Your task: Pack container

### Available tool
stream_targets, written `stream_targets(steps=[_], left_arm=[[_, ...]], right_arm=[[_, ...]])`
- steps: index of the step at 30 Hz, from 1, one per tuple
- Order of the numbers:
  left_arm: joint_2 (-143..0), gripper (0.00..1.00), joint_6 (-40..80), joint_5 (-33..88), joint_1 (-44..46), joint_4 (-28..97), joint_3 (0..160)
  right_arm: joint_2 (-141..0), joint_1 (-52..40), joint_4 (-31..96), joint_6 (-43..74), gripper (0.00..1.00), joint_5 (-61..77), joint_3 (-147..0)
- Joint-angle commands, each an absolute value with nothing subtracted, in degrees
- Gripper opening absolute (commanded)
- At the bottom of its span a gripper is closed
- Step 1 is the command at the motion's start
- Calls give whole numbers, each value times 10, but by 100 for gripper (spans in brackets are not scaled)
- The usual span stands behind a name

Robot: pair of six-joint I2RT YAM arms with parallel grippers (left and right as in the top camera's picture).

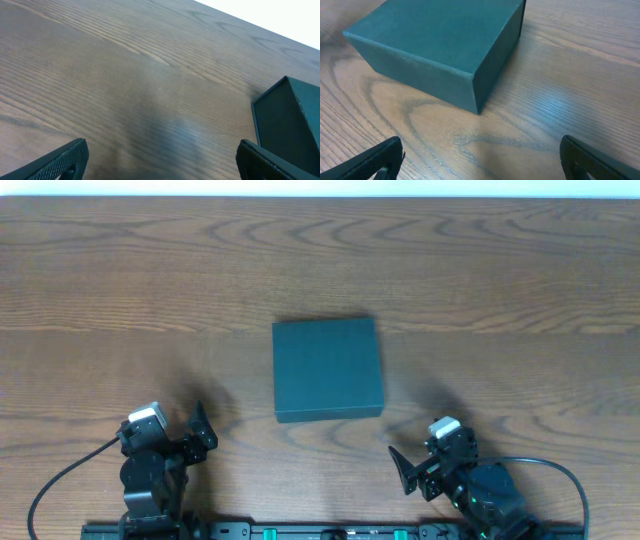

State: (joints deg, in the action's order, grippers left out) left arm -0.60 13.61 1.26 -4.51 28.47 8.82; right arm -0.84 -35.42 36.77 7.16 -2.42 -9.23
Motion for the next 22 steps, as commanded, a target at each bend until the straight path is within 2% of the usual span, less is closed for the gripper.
stream_targets(steps=[1, 22], left_arm=[[-3, 95, 142, 6, -49, 284, 79], [-3, 95, 142, 6, -49, 284, 79]], right_arm=[[-3, -348, 371, 66, 99, -36, -89], [-3, -348, 371, 66, 99, -36, -89]])
